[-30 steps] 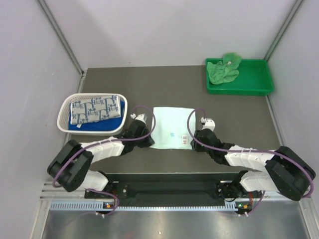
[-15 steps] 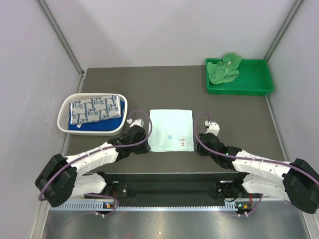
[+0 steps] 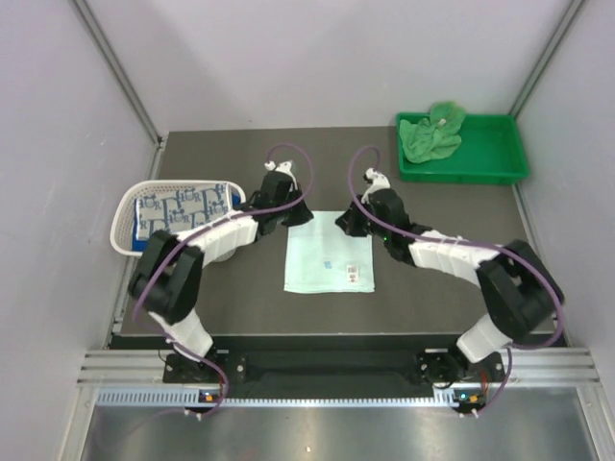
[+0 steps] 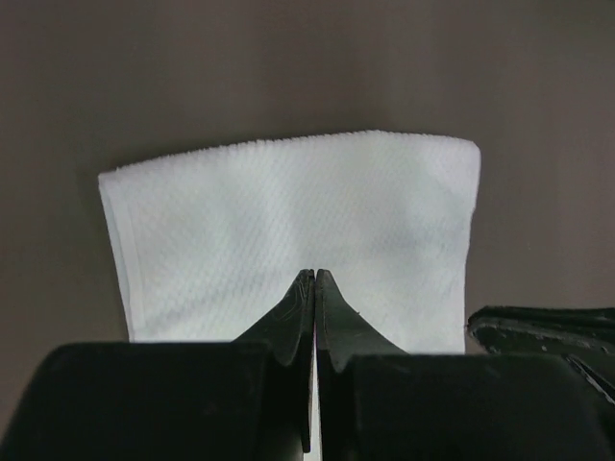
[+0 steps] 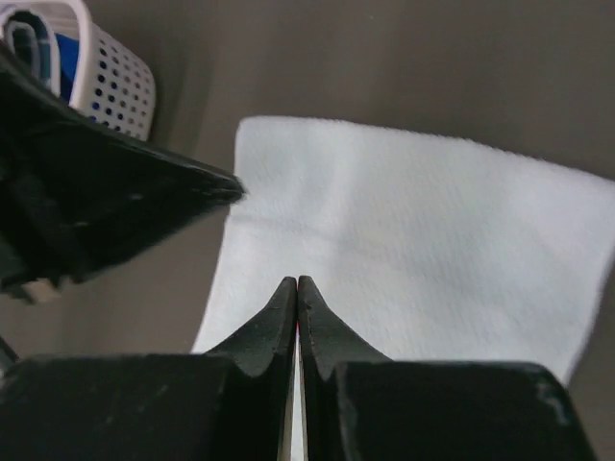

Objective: Fold and stack the towels
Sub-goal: Fold the towel

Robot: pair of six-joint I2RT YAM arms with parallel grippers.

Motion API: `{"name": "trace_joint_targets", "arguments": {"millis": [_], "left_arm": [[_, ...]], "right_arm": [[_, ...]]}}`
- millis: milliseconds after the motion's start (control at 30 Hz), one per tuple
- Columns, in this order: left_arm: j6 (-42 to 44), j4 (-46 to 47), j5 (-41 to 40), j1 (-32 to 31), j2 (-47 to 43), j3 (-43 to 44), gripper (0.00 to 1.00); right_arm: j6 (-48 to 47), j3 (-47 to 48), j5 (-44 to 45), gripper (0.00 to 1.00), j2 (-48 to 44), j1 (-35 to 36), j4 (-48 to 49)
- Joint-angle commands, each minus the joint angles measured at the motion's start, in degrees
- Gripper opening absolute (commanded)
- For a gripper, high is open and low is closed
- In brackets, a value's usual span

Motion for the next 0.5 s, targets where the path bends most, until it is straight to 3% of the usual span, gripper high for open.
{"name": "trace_joint_targets", "arguments": {"millis": [0, 267, 467], "left_arm": [[2.0, 7.9, 11.3, 3.2, 8.2, 4.5, 0.00], [1.8, 13.5, 14.6, 7.2, 16.8, 6.1, 0.00], [1.2, 12.9, 12.7, 7.6, 17.9, 3.8, 0.00]], "right_arm": [[5.0, 5.9, -8.7, 0.00, 9.1, -1.2, 14.8], [14.4, 11.8, -11.1, 0.00, 28.2, -3.4, 28.2], [18.4, 7.4, -9.0, 0.00, 31.0, -6.5, 37.3]]}}
